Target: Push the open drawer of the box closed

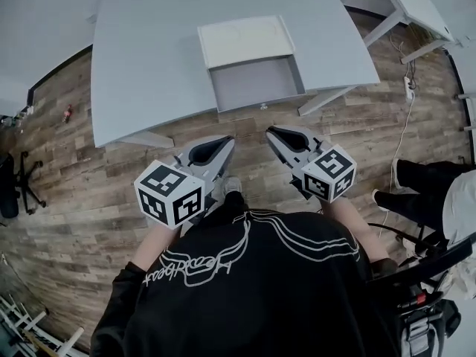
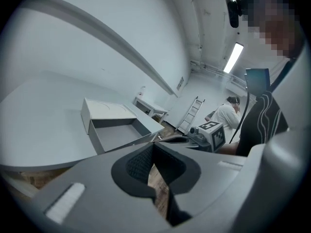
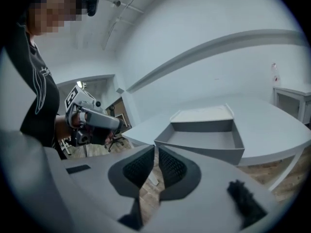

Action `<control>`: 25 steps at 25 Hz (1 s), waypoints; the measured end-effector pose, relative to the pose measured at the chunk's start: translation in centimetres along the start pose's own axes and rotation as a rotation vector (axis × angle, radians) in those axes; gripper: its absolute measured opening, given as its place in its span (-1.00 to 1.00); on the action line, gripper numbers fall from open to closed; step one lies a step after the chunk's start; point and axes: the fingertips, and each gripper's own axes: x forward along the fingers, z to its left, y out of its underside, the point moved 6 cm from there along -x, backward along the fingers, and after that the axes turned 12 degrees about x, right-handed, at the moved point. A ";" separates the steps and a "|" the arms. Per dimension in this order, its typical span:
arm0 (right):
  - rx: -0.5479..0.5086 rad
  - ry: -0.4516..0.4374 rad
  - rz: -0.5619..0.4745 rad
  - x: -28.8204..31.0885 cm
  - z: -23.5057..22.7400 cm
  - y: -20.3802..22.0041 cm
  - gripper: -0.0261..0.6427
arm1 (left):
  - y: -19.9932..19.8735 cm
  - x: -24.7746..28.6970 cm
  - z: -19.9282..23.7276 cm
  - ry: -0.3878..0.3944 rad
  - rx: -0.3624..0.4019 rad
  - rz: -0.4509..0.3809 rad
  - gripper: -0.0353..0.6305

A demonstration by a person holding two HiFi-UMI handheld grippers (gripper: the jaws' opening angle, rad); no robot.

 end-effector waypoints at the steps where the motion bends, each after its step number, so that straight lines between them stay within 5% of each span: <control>1: -0.011 0.020 0.005 0.6 -0.5 -0.1 -0.88 | -0.1 0.0 0.6 0.004 -0.006 0.005 -0.87; 13: -0.043 0.273 0.090 5.9 -6.6 2.0 -0.66 | 0.3 0.2 6.0 0.025 -0.029 0.065 -0.87; 25: 0.000 0.318 0.097 6.5 -7.5 2.7 -0.69 | 0.5 1.0 7.7 0.047 -0.039 0.079 -0.87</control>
